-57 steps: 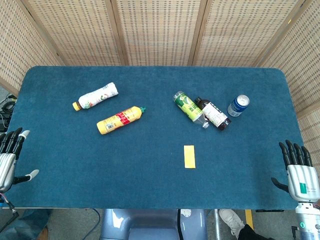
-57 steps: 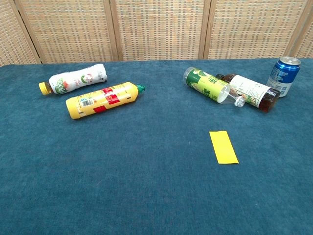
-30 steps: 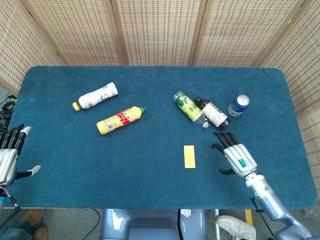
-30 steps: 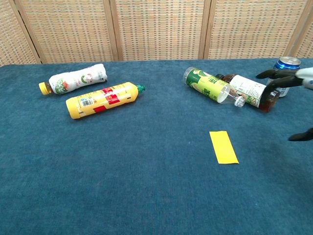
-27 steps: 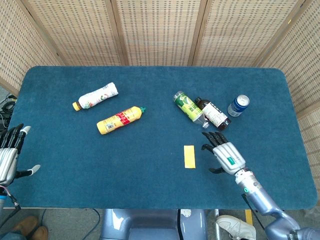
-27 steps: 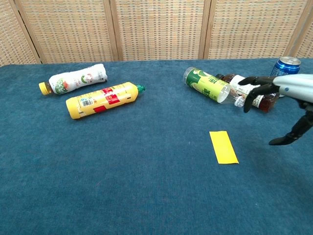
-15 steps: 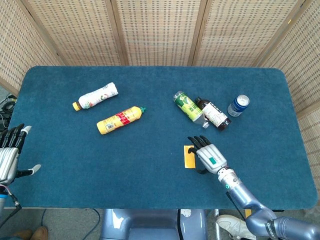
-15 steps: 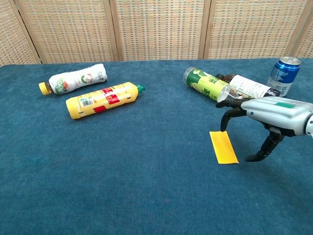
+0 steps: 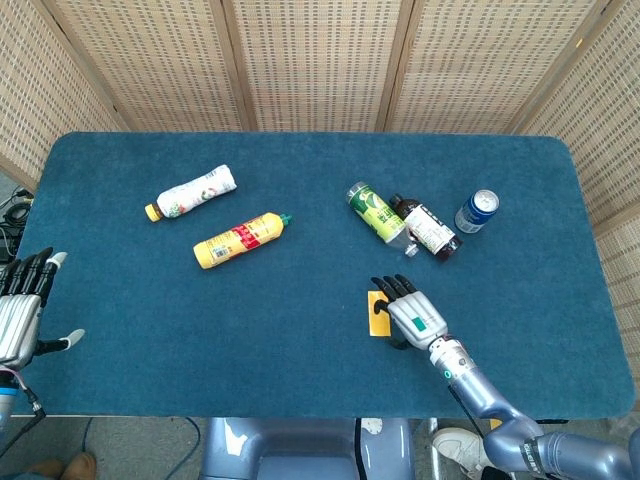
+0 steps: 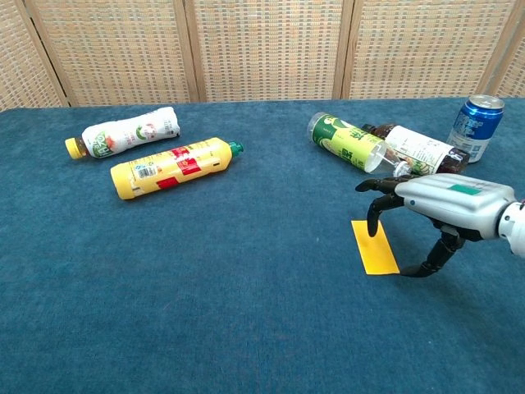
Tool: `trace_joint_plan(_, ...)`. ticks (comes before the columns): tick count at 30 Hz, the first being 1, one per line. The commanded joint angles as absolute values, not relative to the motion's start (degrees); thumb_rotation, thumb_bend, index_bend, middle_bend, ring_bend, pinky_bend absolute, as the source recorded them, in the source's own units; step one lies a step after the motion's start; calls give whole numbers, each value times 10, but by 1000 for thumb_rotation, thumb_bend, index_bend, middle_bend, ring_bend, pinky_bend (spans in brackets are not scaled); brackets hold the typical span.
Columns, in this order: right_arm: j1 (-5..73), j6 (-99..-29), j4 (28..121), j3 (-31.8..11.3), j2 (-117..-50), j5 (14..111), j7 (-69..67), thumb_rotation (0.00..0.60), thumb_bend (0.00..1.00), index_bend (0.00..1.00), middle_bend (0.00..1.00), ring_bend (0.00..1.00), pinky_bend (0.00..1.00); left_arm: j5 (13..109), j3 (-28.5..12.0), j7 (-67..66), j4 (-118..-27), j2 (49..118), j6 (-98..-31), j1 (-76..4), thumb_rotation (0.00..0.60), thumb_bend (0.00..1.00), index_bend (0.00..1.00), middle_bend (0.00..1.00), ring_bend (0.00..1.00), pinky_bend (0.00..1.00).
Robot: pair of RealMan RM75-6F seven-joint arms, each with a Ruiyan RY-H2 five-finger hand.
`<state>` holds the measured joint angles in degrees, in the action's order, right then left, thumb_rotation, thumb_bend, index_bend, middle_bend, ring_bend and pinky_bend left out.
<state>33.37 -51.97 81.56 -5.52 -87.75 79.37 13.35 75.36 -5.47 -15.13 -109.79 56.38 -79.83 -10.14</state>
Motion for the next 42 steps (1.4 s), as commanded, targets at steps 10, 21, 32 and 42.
trace_joint_plan(10,345,-512,787,-50,-906,779,149,600,188,383,0,0,0,748,-55,-153,-1097,565,-798,-103,600,0,0,0,0,0)
trace_joint_plan(21,351,-508,777,-50,-916,766,154,600,214,427,0,0,0,748,-55,-150,-1098,564,-798,-104,600,0,0,0,0,0)
trace_joint_plan(32,359,-501,768,-49,-932,750,173,600,274,421,0,0,0,749,-55,-149,-1099,563,-799,-104,600,0,0,0,0,0)
trace_joint_plan(42,364,-505,764,-53,-936,743,170,600,375,506,0,0,0,749,-55,-144,-1099,561,-798,-105,600,0,0,0,0,0)
